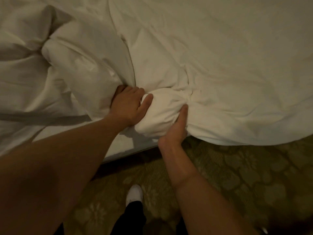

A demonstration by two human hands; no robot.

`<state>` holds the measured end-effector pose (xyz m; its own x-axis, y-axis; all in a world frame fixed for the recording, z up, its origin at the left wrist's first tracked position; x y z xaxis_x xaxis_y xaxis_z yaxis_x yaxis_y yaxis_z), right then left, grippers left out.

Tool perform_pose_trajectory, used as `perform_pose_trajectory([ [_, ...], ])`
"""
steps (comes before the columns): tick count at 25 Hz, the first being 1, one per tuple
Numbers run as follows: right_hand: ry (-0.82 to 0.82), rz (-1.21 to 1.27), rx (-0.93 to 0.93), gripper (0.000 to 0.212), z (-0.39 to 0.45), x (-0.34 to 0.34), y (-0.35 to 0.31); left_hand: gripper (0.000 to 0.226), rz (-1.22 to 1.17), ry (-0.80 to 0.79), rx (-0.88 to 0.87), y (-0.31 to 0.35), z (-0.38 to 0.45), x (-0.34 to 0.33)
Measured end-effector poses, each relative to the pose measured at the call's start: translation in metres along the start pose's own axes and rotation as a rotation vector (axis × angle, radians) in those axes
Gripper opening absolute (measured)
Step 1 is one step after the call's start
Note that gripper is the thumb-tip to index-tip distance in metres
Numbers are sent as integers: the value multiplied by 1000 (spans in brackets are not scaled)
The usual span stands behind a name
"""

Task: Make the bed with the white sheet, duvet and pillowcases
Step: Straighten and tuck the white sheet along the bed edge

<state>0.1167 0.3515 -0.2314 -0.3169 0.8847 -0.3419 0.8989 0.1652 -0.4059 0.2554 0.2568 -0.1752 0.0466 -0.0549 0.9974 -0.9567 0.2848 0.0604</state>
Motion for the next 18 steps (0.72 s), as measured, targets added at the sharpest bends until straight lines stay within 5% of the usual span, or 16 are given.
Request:
perform_pose_trajectory([
  [4, 28, -53, 72, 77, 5, 7, 2, 58, -12, 7, 20, 3, 3, 1],
  [8, 21, -268, 52, 59, -2, 55, -3, 67, -79, 39, 35, 12, -18, 5],
  [11, 141, -471, -136, 97, -9, 147, 11, 59, -22, 80, 37, 36, -59, -7],
  [13, 204, -504, -123, 98, -6, 185, 6, 53, 9, 92, 66, 61, -87, -19],
  [18, 61, -421, -83, 93, 3, 163, 5, 48, 30, -39, 140, 62, -90, -30],
])
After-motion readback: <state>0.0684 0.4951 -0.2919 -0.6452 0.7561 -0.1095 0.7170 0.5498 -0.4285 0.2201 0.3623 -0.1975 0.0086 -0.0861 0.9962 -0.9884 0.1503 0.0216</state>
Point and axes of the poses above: each hand's wrist, its own z-axis towards the middle knuckle, its own x-axis out of the back of the hand, y = z × x, the point moved 7 cm from there along z, towards the middle knuckle, and after that the axes turned 4 degrees about z, right-handed, at the moved point
